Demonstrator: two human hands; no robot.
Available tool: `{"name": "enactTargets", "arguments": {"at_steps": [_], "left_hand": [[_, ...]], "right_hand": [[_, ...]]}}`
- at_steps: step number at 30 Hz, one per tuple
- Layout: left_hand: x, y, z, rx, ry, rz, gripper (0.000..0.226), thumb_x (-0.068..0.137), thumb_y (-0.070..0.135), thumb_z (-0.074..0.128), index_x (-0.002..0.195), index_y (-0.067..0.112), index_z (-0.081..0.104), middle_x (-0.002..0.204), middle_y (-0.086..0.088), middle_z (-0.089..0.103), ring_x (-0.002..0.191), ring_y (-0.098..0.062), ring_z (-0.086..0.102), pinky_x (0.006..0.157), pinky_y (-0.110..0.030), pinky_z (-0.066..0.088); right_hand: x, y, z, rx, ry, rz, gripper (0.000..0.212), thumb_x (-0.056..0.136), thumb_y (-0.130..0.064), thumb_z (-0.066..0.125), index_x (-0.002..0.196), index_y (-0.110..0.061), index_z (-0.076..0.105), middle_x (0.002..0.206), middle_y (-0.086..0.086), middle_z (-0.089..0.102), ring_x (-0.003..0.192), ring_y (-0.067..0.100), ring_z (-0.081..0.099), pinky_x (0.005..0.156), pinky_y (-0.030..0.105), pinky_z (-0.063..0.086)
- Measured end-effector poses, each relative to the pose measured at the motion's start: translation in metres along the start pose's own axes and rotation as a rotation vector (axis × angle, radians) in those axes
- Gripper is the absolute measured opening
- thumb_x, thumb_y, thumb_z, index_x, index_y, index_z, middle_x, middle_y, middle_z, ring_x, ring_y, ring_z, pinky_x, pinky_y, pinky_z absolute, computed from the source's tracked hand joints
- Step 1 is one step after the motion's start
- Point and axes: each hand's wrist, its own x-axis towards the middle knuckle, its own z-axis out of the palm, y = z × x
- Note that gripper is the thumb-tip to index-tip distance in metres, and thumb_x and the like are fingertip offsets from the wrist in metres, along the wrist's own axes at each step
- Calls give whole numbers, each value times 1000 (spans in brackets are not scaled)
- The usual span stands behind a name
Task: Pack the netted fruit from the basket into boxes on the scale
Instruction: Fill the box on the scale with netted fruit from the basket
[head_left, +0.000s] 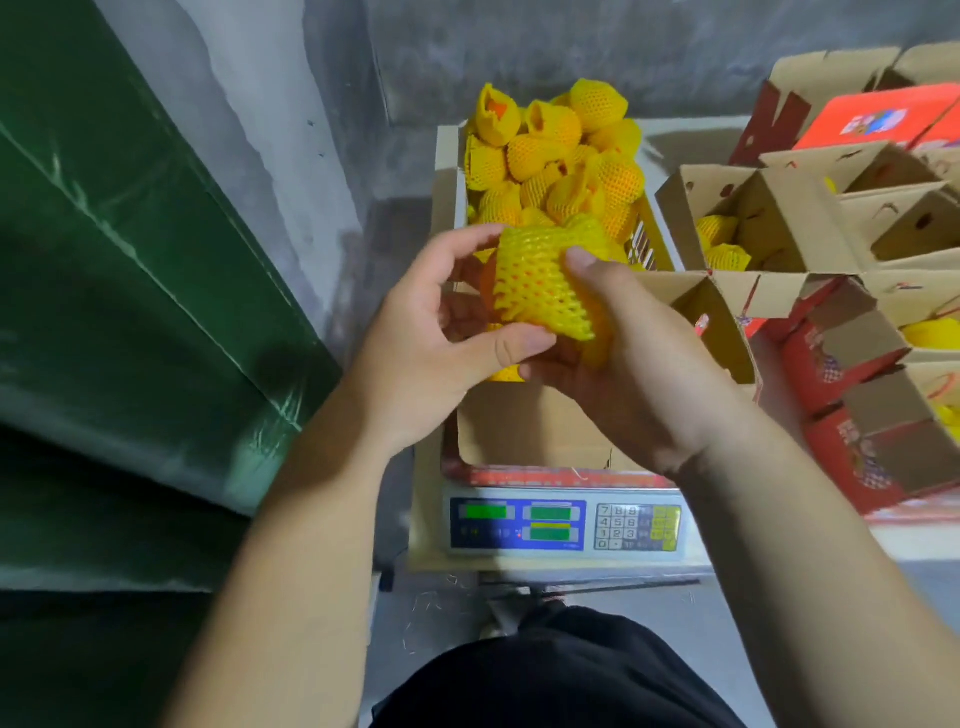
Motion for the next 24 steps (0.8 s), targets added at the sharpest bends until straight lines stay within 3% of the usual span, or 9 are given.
{"name": "enactTargets", "arguments": {"at_steps": [3,6,9,11,14,17,20,22,24], "left_hand": [[-10,3,7,-128,68,-26,78,79,37,91,146,22,53,131,-3,68,117,-22,70,89,-43,61],[-17,5,16,-196,25,-132,73,86,36,81,151,29,46,133,3,69,121,-16,67,86,-33,58],[-22,5,21,-329,-47,-251,67,87,47,73,147,46,43,145,4,62,131,-21,61,91,-40,54],[-24,4,22,-448,-25,-306,65,94,54,62,154,43,37,153,-1,56,136,-26,59,98,-45,56],[-27,-2,23,-546,89,-352,52,106,46,46,157,42,34,153,-4,57,134,-27,61,105,-53,54],[-30,-6,22,-470,197,-370,50,111,34,45,158,44,33,151,1,57,133,-23,61,110,-57,50],[-34,-4,21,-341,177,-355,67,106,36,57,161,49,20,162,4,42,143,-21,49,121,-52,38],[-36,-2,25,-376,167,-337,67,107,38,54,163,45,18,158,4,45,138,-14,53,114,-39,46],[-37,-2,29,-479,192,-362,64,107,33,50,164,38,21,154,5,47,132,-12,56,99,-30,53]], "right_hand": [[-4,5,2,-89,9,-68,44,102,-45,57,135,-16,59,117,12,74,88,21,72,72,32,58],[-6,13,6,-115,-19,-45,42,104,-47,54,128,-14,66,115,11,76,90,24,71,76,32,59],[-6,25,10,-139,-28,-2,51,105,-53,47,131,-14,65,109,15,75,83,28,66,78,35,58],[-4,34,11,-259,0,-49,57,101,-62,45,132,-18,64,106,18,74,81,28,67,75,37,55],[0,47,13,-532,172,-100,71,91,-72,48,144,-25,53,129,6,67,111,21,66,90,41,54],[1,54,12,-888,419,-274,82,90,-65,60,155,-20,36,145,10,40,137,27,41,114,44,37],[-1,51,7,-960,398,-566,44,98,-42,69,129,-14,58,120,4,55,114,21,55,94,41,48],[-1,49,9,-845,263,-518,32,98,-43,66,113,-15,66,101,-2,67,94,11,64,78,34,53],[-1,52,11,-816,210,-436,34,98,-48,64,113,-18,67,96,-5,71,88,10,67,75,35,57]]}}
